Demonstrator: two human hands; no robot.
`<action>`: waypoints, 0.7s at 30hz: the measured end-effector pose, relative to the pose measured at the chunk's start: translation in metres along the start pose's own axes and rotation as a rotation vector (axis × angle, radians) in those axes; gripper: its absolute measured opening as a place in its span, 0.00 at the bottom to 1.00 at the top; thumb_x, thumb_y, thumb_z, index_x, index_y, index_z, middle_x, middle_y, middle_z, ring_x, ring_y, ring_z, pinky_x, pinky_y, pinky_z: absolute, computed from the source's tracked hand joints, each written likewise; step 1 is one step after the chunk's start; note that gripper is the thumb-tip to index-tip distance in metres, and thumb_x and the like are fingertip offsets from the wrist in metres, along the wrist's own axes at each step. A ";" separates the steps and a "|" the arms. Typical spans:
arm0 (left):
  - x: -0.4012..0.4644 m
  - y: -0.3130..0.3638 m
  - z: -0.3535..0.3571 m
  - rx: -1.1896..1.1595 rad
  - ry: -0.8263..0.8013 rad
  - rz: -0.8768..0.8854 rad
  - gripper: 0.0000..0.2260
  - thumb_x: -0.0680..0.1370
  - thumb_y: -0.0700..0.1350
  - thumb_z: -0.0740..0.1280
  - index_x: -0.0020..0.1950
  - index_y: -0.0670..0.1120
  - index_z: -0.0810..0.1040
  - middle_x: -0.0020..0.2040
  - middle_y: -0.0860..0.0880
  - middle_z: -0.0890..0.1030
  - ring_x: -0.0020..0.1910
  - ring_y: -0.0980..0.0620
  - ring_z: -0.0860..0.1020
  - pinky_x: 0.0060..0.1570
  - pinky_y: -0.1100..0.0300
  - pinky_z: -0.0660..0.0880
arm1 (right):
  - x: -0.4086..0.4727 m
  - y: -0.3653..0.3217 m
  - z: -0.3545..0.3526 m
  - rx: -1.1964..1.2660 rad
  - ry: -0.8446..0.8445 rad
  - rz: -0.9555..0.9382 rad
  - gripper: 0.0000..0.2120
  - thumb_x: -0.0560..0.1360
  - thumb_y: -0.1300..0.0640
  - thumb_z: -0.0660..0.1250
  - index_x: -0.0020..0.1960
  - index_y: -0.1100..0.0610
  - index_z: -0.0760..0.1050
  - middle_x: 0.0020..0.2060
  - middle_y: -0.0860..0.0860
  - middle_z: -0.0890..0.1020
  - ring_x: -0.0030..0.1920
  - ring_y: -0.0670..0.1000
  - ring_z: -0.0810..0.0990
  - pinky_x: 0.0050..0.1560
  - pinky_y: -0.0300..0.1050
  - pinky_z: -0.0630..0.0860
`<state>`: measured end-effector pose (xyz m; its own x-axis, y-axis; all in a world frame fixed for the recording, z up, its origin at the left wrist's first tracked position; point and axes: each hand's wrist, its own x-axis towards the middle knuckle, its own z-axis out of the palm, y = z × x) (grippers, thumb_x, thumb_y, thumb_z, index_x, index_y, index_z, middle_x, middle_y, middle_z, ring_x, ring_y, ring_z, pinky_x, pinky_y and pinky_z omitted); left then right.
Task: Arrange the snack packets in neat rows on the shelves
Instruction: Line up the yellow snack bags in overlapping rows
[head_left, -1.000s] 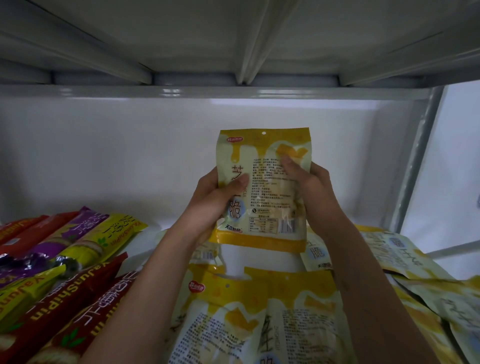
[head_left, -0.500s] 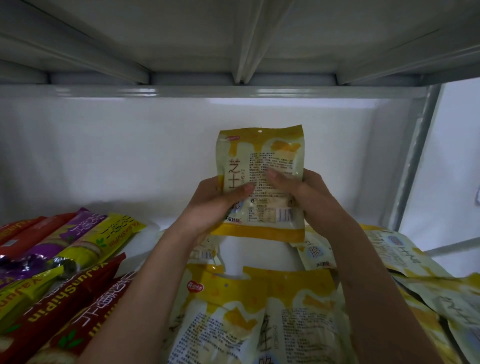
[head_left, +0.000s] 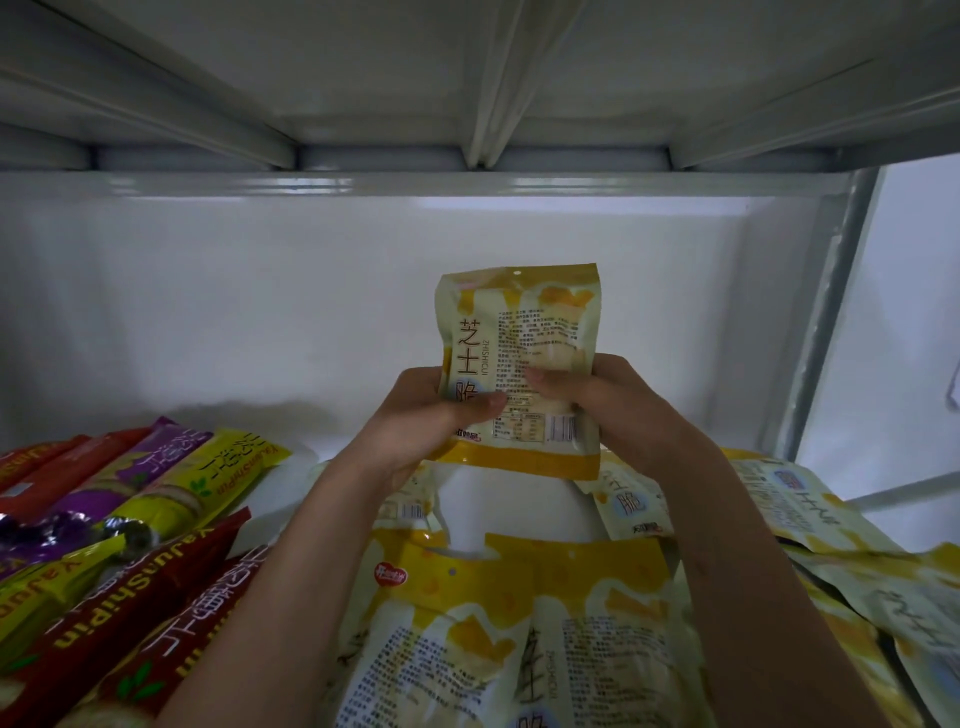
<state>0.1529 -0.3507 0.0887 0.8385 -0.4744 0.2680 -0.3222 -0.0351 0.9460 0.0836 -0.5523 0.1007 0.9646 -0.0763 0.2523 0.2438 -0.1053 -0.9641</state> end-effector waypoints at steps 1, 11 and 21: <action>0.000 -0.001 -0.001 0.004 -0.014 -0.005 0.14 0.77 0.42 0.76 0.62 0.49 0.85 0.56 0.52 0.88 0.56 0.51 0.86 0.61 0.50 0.81 | 0.000 0.001 -0.001 -0.030 -0.022 -0.005 0.17 0.77 0.57 0.75 0.66 0.55 0.82 0.58 0.51 0.87 0.59 0.55 0.86 0.65 0.59 0.79; 0.002 -0.008 -0.003 0.006 -0.071 -0.076 0.17 0.77 0.45 0.77 0.66 0.47 0.83 0.58 0.51 0.87 0.59 0.51 0.85 0.63 0.51 0.80 | 0.003 0.013 -0.010 -0.054 0.042 0.100 0.22 0.67 0.59 0.82 0.59 0.61 0.84 0.53 0.55 0.88 0.53 0.56 0.88 0.60 0.58 0.83; 0.011 -0.050 -0.009 0.399 -0.117 -0.241 0.14 0.78 0.52 0.75 0.52 0.41 0.85 0.43 0.46 0.86 0.41 0.45 0.85 0.45 0.47 0.84 | 0.015 0.042 0.001 -0.769 0.150 0.387 0.30 0.68 0.38 0.81 0.53 0.60 0.76 0.44 0.53 0.82 0.37 0.51 0.81 0.32 0.43 0.74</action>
<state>0.1818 -0.3462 0.0461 0.8625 -0.5060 0.0055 -0.2870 -0.4802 0.8289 0.1082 -0.5571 0.0642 0.9292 -0.3689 -0.0211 -0.2856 -0.6810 -0.6743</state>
